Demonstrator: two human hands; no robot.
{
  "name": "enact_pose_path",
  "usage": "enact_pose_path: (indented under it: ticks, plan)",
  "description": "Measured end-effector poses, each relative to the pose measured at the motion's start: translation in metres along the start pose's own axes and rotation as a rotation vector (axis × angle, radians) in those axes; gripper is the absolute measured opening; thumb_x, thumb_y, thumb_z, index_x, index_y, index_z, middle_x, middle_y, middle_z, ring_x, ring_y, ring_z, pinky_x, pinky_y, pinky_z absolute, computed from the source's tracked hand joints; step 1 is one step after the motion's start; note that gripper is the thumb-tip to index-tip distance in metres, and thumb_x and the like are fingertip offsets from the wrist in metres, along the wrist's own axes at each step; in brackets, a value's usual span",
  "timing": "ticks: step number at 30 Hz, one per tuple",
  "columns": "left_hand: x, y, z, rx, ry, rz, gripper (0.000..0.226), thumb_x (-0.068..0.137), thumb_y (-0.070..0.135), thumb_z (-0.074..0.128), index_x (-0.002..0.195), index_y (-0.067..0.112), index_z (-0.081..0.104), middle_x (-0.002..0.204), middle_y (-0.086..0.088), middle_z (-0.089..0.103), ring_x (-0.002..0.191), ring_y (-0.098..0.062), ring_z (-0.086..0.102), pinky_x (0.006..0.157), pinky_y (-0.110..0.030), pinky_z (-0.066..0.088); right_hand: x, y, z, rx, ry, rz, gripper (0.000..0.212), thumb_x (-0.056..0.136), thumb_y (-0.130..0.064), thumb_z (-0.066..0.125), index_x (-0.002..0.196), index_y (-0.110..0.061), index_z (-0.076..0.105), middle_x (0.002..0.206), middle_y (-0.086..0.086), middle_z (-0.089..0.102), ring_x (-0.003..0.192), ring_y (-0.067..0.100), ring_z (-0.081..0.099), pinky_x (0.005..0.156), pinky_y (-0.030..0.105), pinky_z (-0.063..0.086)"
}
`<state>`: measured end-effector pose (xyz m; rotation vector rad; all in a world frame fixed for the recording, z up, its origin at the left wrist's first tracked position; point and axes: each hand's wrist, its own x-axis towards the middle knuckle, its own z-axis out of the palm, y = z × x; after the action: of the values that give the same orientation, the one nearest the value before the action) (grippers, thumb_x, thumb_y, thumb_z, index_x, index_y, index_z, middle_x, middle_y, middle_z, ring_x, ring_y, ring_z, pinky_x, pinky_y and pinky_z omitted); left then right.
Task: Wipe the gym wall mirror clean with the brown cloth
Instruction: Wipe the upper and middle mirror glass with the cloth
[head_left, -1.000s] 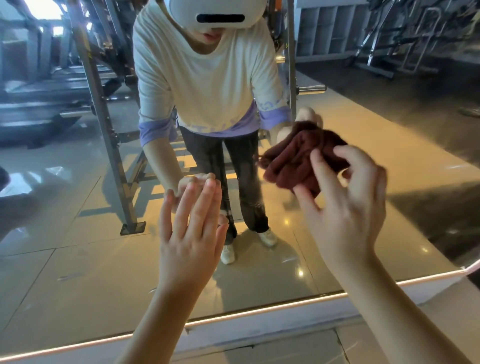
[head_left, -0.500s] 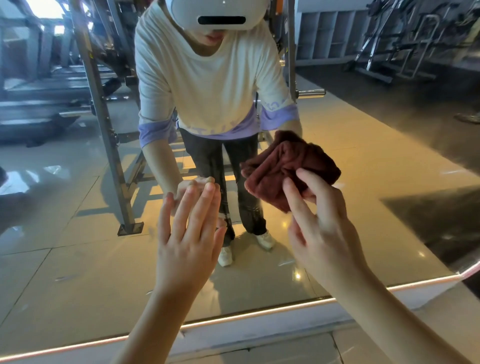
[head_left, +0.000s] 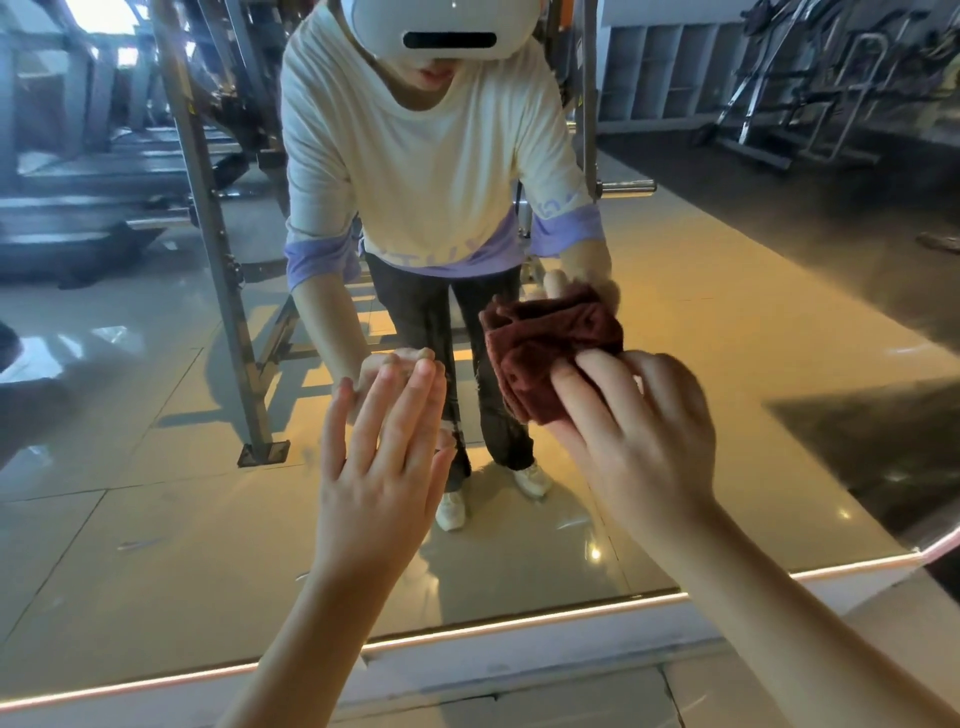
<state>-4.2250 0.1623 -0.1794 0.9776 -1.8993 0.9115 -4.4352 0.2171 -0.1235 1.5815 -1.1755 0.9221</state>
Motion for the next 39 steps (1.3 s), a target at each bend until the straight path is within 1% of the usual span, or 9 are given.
enact_pose_path:
  ticks: [5,11,17,21,24,27,32,36,39]
  plan:
    - [-0.001,0.0,0.0,-0.008,-0.006,-0.012,0.071,0.094,0.023,0.068,0.152,0.007,0.031,0.155,-0.01,0.033,0.146,-0.027,0.026,0.124,-0.049,0.016,0.005,-0.002,-0.002,0.107,0.134,0.449,0.03,0.091,-0.024,0.072,0.11,-0.009,0.053,0.1,0.016,0.066,0.09,0.027,0.053,0.072,0.035,0.048]
    - [0.0,-0.002,0.0,-0.009,-0.001,0.009,0.074,0.091,0.022,0.071,0.152,0.007,0.032,0.154,-0.01,0.034,0.143,-0.028,0.031,0.122,-0.049,0.019,-0.008,-0.031,0.002,0.084,-0.069,0.25,0.018,0.095,-0.016,0.061,0.109,-0.006,0.066,0.115,0.016,0.057,0.098,0.027,0.054,0.078,0.032,0.051]
    - [0.0,-0.005,-0.001,-0.023,-0.008,0.017,0.072,0.09,0.02,0.073,0.15,0.007,0.036,0.155,-0.01,0.033,0.143,-0.029,0.032,0.123,-0.048,0.015,-0.002,-0.019,0.002,0.025,0.011,0.471,0.033,0.094,-0.019,0.067,0.119,0.003,0.064,0.136,0.013,0.044,0.115,0.033,0.048,0.098,0.037,0.043]
    - [-0.001,-0.006,0.001,-0.019,0.007,0.029,0.069,0.091,0.022,0.072,0.149,0.007,0.039,0.154,-0.01,0.035,0.145,-0.027,0.029,0.123,-0.048,0.017,-0.019,-0.041,0.002,0.097,-0.153,0.235,0.029,0.093,-0.016,0.064,0.118,-0.001,0.065,0.141,0.013,0.042,0.117,0.033,0.048,0.1,0.039,0.042]
    - [-0.002,-0.007,0.001,-0.028,-0.003,0.024,0.066,0.093,0.024,0.069,0.149,0.007,0.039,0.154,-0.01,0.035,0.146,-0.027,0.028,0.123,-0.048,0.016,-0.01,-0.018,-0.006,0.032,-0.131,0.21,0.022,0.09,-0.017,0.065,0.11,-0.009,0.07,0.144,0.018,0.046,0.126,0.037,0.043,0.107,0.052,0.033]
    - [-0.003,-0.006,0.002,-0.028,-0.014,0.012,0.065,0.094,0.022,0.068,0.15,0.007,0.039,0.155,-0.01,0.035,0.145,-0.028,0.03,0.123,-0.05,0.018,-0.007,-0.019,0.002,0.127,-0.114,0.289,0.019,0.091,-0.014,0.062,0.106,-0.004,0.069,0.141,0.026,0.049,0.131,0.043,0.042,0.107,0.057,0.037]
    - [0.0,-0.001,0.0,-0.011,0.001,-0.009,0.066,0.093,0.022,0.069,0.15,0.007,0.038,0.154,-0.009,0.035,0.145,-0.027,0.03,0.123,-0.049,0.019,-0.012,-0.012,0.003,0.042,-0.035,0.262,0.016,0.093,-0.014,0.063,0.102,-0.004,0.072,0.118,0.024,0.064,0.111,0.034,0.049,0.093,0.045,0.043]
    - [0.0,0.002,0.0,-0.004,-0.005,-0.016,0.069,0.091,0.025,0.071,0.148,0.005,0.039,0.153,-0.01,0.036,0.141,-0.031,0.037,0.122,-0.05,0.02,-0.011,-0.015,0.006,0.127,0.096,0.558,0.017,0.088,-0.013,0.072,0.099,-0.001,0.07,0.115,0.023,0.061,0.107,0.035,0.052,0.093,0.046,0.045]
    - [-0.001,0.002,0.002,0.006,-0.015,-0.018,0.07,0.092,0.027,0.071,0.15,0.005,0.037,0.153,-0.01,0.035,0.14,-0.031,0.037,0.121,-0.051,0.021,-0.018,-0.03,0.01,0.148,0.054,0.453,0.014,0.088,-0.013,0.07,0.099,-0.004,0.069,0.111,0.021,0.062,0.107,0.034,0.053,0.096,0.054,0.044]
